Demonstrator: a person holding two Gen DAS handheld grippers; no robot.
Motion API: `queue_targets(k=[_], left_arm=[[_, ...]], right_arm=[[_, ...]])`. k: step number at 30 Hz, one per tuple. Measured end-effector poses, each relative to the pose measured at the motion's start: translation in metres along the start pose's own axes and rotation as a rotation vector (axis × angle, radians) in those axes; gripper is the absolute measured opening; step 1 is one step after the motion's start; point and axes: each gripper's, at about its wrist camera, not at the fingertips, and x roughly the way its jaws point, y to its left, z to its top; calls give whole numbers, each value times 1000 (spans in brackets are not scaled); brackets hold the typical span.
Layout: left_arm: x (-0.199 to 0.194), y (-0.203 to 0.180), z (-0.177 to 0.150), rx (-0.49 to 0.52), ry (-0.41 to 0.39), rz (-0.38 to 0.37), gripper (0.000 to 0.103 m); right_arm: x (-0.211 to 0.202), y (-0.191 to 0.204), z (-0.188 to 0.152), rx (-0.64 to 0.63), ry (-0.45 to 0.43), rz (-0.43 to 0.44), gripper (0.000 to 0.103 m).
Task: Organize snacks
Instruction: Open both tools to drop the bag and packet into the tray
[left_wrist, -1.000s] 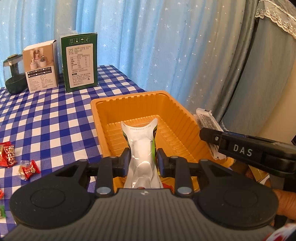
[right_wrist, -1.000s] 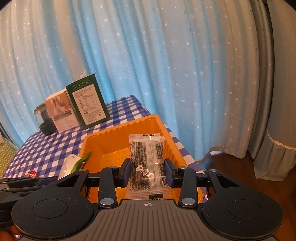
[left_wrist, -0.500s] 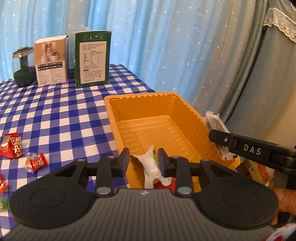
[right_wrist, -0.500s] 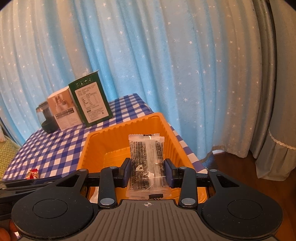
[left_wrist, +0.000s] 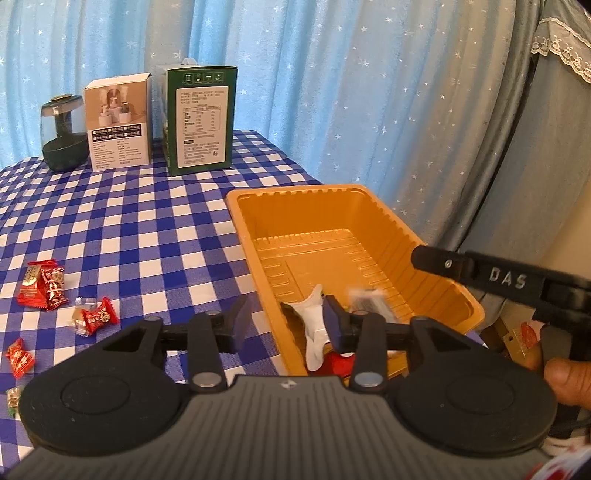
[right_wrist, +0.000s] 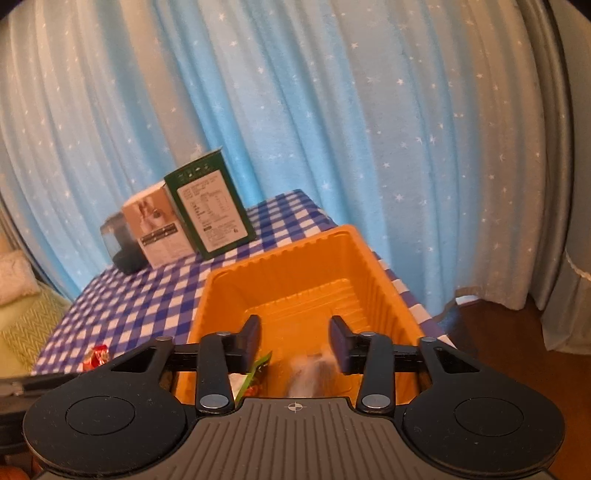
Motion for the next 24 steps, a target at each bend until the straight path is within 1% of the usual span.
queue_targets(k=[1,8,18,24], left_arm=[[-1,2,-1,-2,1,3,41],[-7,10,-7,-14,10,23,43],[-20,17,-10,-20,0,37,44],[-32,25,-12,-33,-12,57,49]], right_arm=[[-1,-1,1,13,-7,-3,58],[-5,-3,5,39,-15,-20,58],[-11,8,2,-8,-41,-30,58],[-14,16,1,-43,-56,-30,58]])
